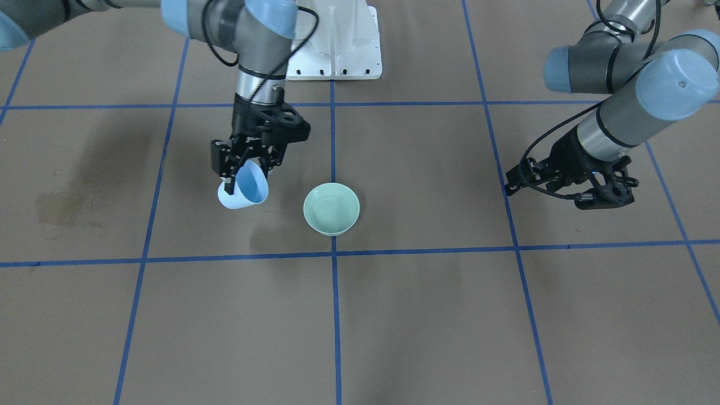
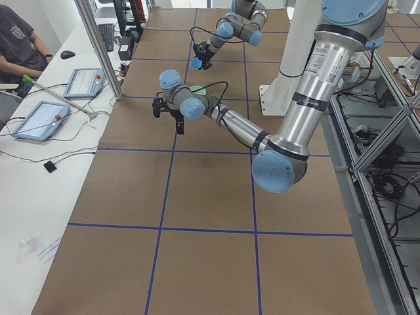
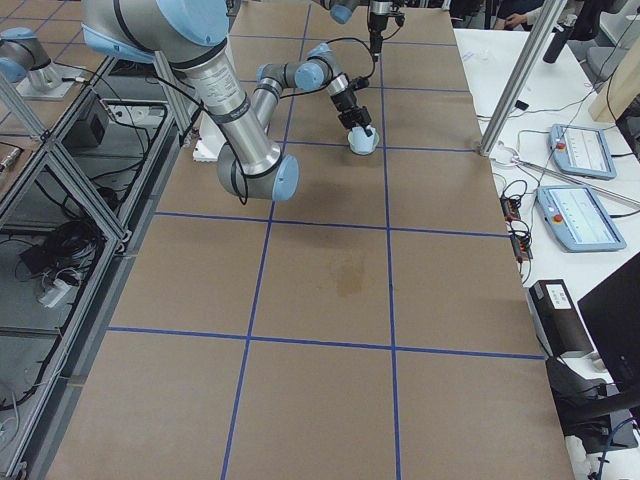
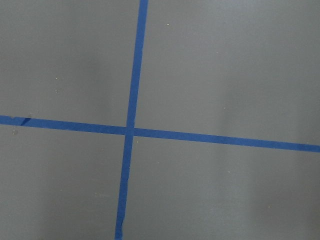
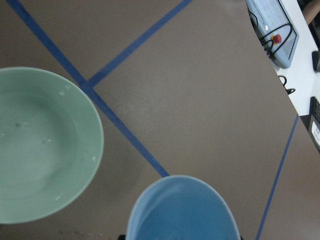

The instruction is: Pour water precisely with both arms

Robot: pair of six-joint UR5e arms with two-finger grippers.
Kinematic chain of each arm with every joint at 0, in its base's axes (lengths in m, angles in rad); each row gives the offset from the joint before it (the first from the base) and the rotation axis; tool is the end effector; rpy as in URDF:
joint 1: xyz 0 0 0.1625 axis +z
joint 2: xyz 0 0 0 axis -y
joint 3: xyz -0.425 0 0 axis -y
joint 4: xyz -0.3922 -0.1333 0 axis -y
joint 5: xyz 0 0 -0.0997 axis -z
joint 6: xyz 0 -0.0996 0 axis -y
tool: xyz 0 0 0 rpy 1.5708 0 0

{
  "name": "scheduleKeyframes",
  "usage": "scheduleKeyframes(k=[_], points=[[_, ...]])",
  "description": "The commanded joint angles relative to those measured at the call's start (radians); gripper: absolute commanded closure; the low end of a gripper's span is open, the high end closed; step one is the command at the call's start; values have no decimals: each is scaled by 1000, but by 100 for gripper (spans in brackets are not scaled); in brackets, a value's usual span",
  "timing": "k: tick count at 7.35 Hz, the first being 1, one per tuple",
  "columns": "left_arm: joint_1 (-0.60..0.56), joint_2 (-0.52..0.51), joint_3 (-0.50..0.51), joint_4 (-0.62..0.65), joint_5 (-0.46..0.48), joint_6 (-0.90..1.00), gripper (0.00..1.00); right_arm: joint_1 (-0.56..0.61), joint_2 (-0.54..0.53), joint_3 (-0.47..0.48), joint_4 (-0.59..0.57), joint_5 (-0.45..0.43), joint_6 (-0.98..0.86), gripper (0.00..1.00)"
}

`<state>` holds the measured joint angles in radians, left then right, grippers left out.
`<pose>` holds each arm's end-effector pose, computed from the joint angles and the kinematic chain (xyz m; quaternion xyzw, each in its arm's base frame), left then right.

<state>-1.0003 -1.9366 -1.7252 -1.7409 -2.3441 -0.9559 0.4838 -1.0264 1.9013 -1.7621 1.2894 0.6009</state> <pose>0.2783 -0.5517 0.3559 -0.0188 0.4730 -0.0417 0.8799 -0.4645 -0.4259 0.2363 0.3193 -0.1602 -0.1789 0.9167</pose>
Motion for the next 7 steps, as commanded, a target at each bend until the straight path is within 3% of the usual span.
scheduleKeyframes(k=[1, 2, 3, 5, 7], points=[[2, 1, -31, 3, 3, -45, 0, 76, -183, 125, 90, 59, 60, 83], [2, 5, -45, 3, 5, -50, 0, 119, -213, 130, 90, 79, 59, 77], [0, 7, -51, 3, 5, -52, 0, 168, -272, 162, 133, 135, 62, 82], [2, 7, -50, 3, 6, -52, 0, 270, -511, 156, 469, 285, 72, 84], [3, 8, -50, 3, 6, -52, 0, 333, -662, 78, 764, 362, 150, 84]])
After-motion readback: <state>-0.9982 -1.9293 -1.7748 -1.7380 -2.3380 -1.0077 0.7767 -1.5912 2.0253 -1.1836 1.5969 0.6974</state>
